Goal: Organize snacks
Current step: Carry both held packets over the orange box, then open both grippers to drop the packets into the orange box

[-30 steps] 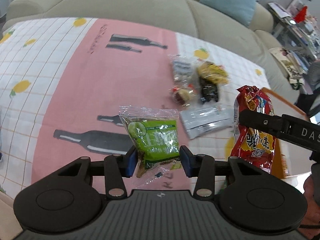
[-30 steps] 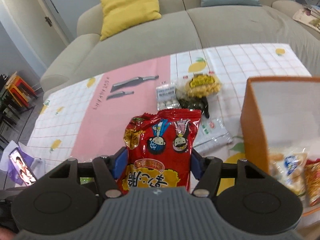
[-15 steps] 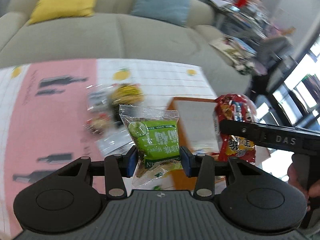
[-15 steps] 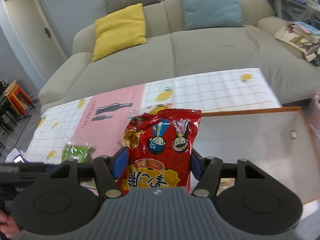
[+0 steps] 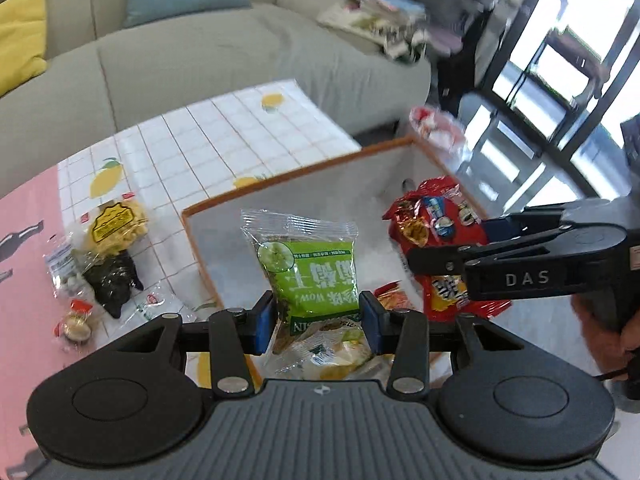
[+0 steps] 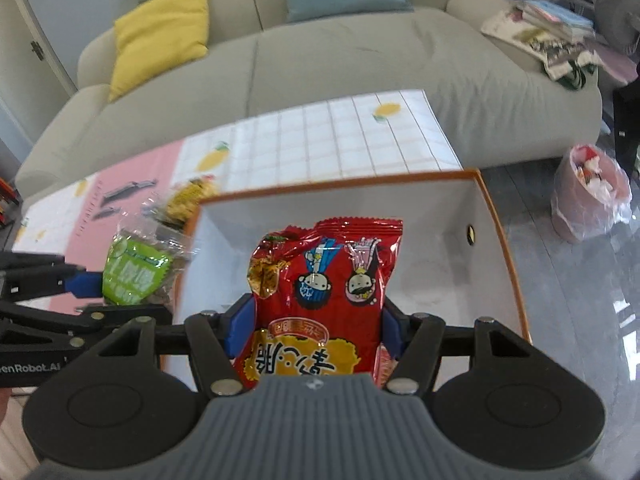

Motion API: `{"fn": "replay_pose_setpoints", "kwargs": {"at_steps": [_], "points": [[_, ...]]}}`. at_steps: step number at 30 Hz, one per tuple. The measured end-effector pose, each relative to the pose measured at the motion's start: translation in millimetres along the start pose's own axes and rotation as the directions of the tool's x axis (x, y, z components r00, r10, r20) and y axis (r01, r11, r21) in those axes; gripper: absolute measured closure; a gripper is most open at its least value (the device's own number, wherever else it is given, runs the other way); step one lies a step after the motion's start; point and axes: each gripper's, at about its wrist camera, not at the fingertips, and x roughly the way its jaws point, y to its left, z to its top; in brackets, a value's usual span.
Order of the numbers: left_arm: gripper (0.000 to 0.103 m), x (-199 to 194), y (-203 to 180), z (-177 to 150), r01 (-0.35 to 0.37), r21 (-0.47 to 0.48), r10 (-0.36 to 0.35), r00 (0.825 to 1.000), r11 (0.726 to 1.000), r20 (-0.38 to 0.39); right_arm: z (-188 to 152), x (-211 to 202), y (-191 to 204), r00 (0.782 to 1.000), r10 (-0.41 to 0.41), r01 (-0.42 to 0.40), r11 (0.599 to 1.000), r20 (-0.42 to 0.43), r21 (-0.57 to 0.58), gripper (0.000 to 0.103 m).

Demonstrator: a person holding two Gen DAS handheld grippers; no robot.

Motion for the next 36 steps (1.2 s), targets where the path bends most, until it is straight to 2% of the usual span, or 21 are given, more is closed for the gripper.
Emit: {"fn": "replay_pose_setpoints", "kwargs": {"at_steps": [6,11,17,23,29,32,34,36], "points": [[0.054,43.1,-12.1,11.1,-0.053,0.141,0.064,0.995,0.989,-0.077,8.3,43.8,-18.0,0.996,0.005,-0.002,0.999,-0.086,0.034,0.041],[0.054,68.0,-17.9,13.3,-0.073,0.262,0.113,0.984,0.962,-0.140,16.8,74.4,-22.3,0.991,-0.014,0.017,1.000,-0.135,0.021,0.041],[0.054,86.9,-19.6,13.3,-0.079,0.349,0.152,0.970,0.934,-0.189,21.7,98.6,-20.5,0.983,-0.021,0.020,1.000,-0.185,-0.006,0.041],[0.053,98.1,-21.5,8.2,-0.109,0.407,0.201,0.961,0.907,-0.189,20.1,112.4,-20.0,0.976,-0.017,0.017,1.000,-0.219,-0.002,0.040],[0.047,104.5,-20.3,8.0,-0.133,0.424,0.234,0.952,0.896,-0.196,18.0,120.4,-20.5,0.969,-0.021,0.023,1.000,-0.246,0.002,0.040],[0.046,104.1,-19.4,7.7,-0.139,0.434,0.239,0.953,0.890,-0.185,18.8,124.0,-19.6,0.967,-0.024,0.025,1.000,-0.253,-0.001,0.039],[0.043,101.1,-18.9,8.3,-0.131,0.432,0.229,0.956,0.892,-0.183,19.3,125.4,-16.9,0.966,-0.026,0.026,1.000,-0.256,-0.003,0.038],[0.035,98.2,-20.7,9.0,-0.137,0.441,0.230,0.959,0.887,-0.165,19.8,126.9,-16.8,0.966,-0.030,0.030,1.000,-0.258,-0.005,0.036]]}}
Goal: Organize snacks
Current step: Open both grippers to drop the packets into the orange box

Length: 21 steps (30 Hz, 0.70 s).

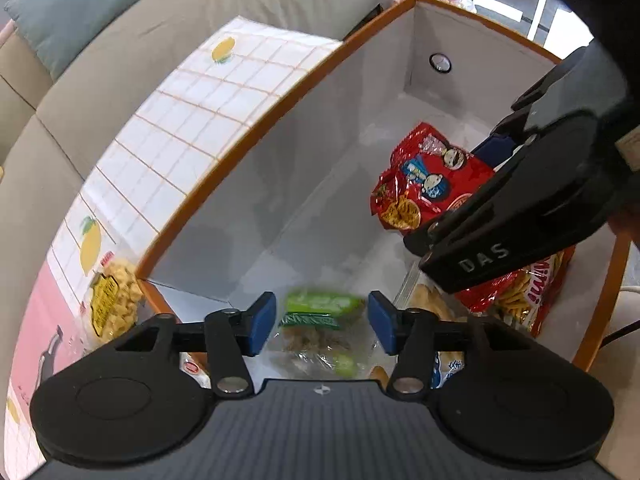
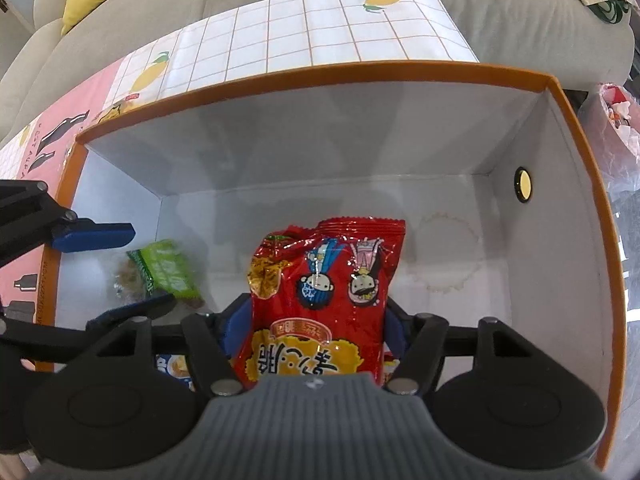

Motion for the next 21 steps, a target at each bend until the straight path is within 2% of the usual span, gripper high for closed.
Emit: {"fn": "replay_pose_setpoints", "kwargs": {"at_steps": [3,9,11,12,21], "points": [[0.030,-8.3,-1.6,-0.5,-0.008,0.024,0.007,1.000,1.000,0.021,2.3,-0.3,1.1,1.000,-0.004,0.004,1.000,-0.002,0.001,0.035],[0.029,-20.8,-2.6,-4.5,-0.009,0.034,0.008,1.000,0.999,0.028,2.8,-2.5,4.2,1.000,-0.020,0.020,1.000,-0.012,0.015,0.031],[0.029,-25.4,-3.4,-5.8,-0.003,0.030,0.002,0.999,1.000,0.035,3.1,-5.2,4.1,0.999,-0.052,0.052,0.998,-0.012,0.028,0.017],[0.029,-28.1,-3.6,-6.6,-0.001,0.027,0.000,0.999,1.000,0.040,3.2,-7.4,3.4,0.998,-0.065,0.066,0.997,-0.006,0.034,0.015],[0.029,-66.9,1.0,-16.7,0.037,-0.021,-0.034,0.992,0.999,0.118,-4.2,-39.9,10.8,0.995,-0.086,0.084,0.996,0.050,0.044,0.015]]}}
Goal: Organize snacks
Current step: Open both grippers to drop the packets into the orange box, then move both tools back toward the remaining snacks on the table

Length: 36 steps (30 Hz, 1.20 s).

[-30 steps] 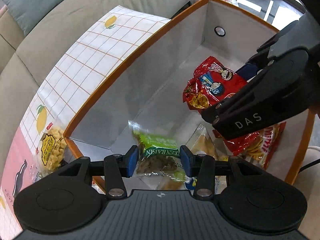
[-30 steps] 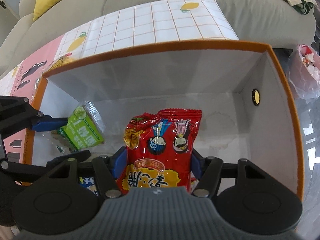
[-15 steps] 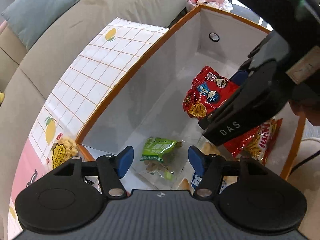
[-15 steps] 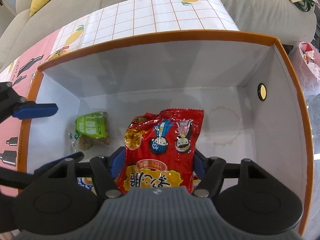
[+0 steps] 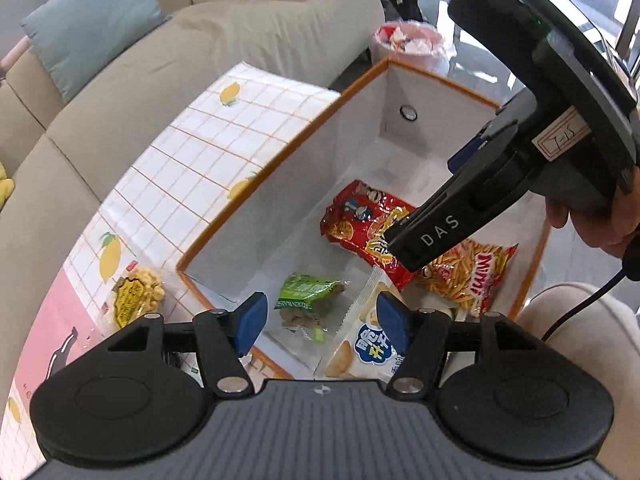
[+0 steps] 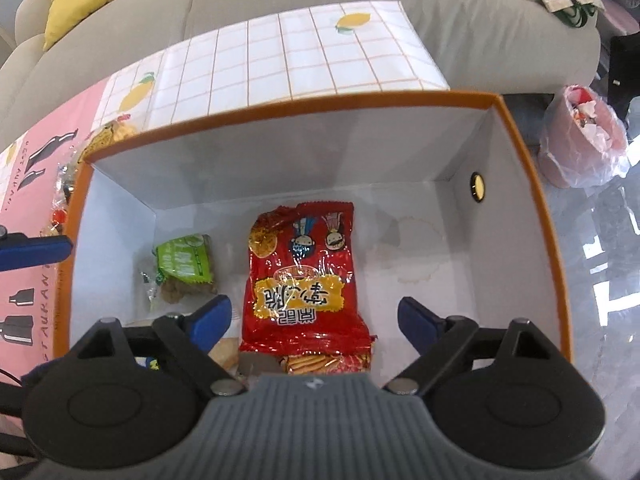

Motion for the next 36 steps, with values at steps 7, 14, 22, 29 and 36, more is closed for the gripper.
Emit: {"fn": "replay_pose_setpoints", "kwargs": {"at_steps": [7,14,22,29,36], "points": [[0.029,-43.1,2.8,-15.2,-0.020,-0.070,0.028,0.993,0.997,0.113,-22.2,-49.1,14.6,0.992,-0.004,0.006,1.000,0.122,-0.014,0.015],[0.029,-88.3,8.3,-40.3,-0.016,-0.151,0.049,0.975,0.988,0.215,-56.2,-101.1,40.6,0.962,0.056,-0.057,0.998,0.266,-0.004,0.015],[0.030,-122.5,23.0,-85.4,-0.034,-0.303,0.114,0.961,0.952,0.252,-94.3,-128.2,77.4,0.923,0.094,-0.119,0.992,0.374,0.045,0.015],[0.030,-128.7,49.1,-140.6,0.017,-0.518,0.117,0.967,0.855,0.226,-129.9,-125.6,116.6,0.919,0.095,-0.131,0.989,0.383,0.068,0.015],[0.030,-117.6,50.3,-192.5,-0.042,-0.587,0.151,0.979,0.808,0.137,-158.5,-117.9,152.8,0.919,0.049,-0.075,0.996,0.390,0.052,0.015]]}}
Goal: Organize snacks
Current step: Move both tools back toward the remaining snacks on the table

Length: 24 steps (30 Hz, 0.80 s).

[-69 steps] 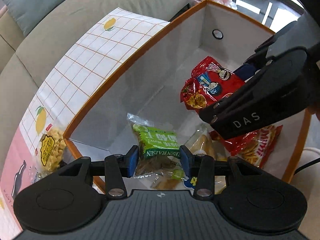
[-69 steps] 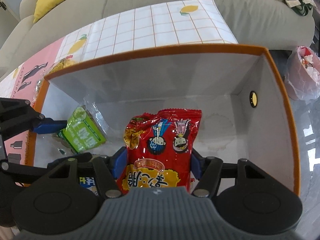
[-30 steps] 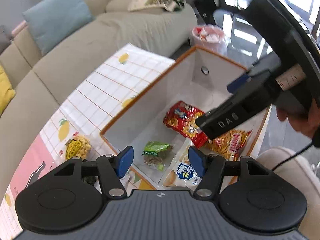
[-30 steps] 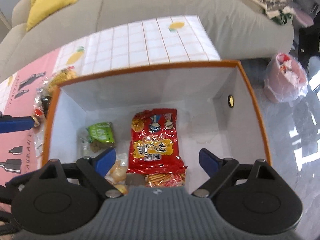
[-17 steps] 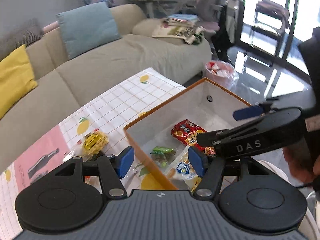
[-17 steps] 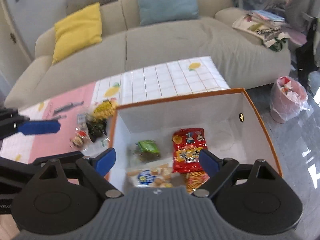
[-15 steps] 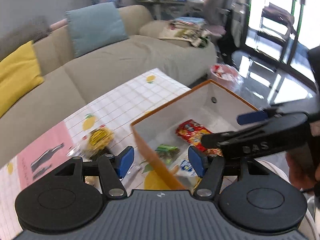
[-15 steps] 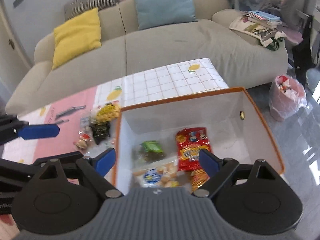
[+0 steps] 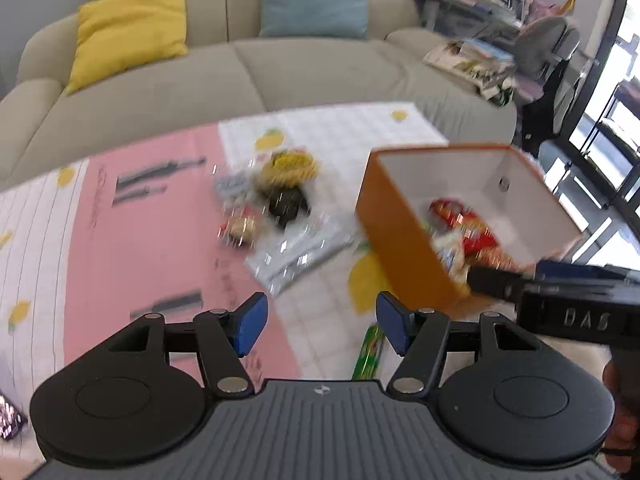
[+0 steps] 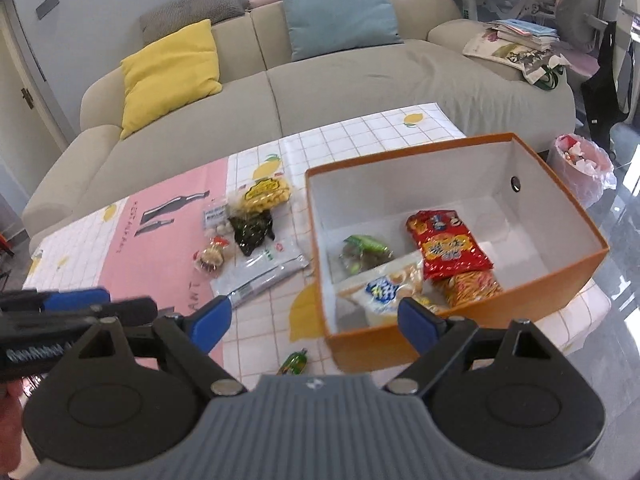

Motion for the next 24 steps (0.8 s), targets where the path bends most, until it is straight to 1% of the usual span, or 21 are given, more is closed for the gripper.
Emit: {"fn": "replay_pose_setpoints", "kwargs": {"at_steps": [3,5,7,11,13,16,19,24], "points": [[0.030,6.2,8.4,-16.2,-0.012,-0.018,0.011,0.999,1.000,-0.032,-12.6,6.9,13.7,1.000,-0.018,0.017,0.999,-0.024,-0.029,0.018],[0.030,11.1,15.1,-23.5,-0.021,-0.041,0.019,0.998,0.999,-0.058,-21.2,14.8,20.9,0.998,-0.026,0.023,0.999,-0.049,-0.045,0.024],[0.030,14.7,20.7,-28.6,-0.010,-0.050,0.006,0.997,0.999,-0.083,-29.4,23.9,27.8,0.997,-0.037,0.032,0.998,-0.073,-0.062,0.028],[0.030,19.8,29.5,-39.9,-0.012,-0.054,0.006,0.994,0.998,-0.106,-43.0,43.9,37.5,0.990,-0.041,0.031,0.997,-0.132,-0.074,0.038],[0.032,24.0,35.5,-44.5,-0.017,-0.072,0.008,0.993,0.997,-0.115,-48.1,51.7,41.6,0.987,-0.040,0.028,0.997,-0.156,-0.077,0.038],[0.032,31.9,49.4,-49.3,-0.025,-0.125,0.009,0.992,0.992,-0.128,-54.4,66.0,48.8,0.983,-0.045,0.029,0.996,-0.181,-0.087,0.041],[0.032,39.0,57.3,-49.7,-0.027,-0.141,0.009,0.991,0.990,-0.132,-59.4,83.8,51.0,0.974,-0.066,0.049,0.995,-0.215,-0.084,0.041],[0.032,53.6,67.9,-50.0,-0.026,-0.171,-0.002,0.986,0.985,-0.165,-63.3,108.0,48.6,0.960,-0.086,0.074,0.996,-0.266,-0.054,0.042]]}}
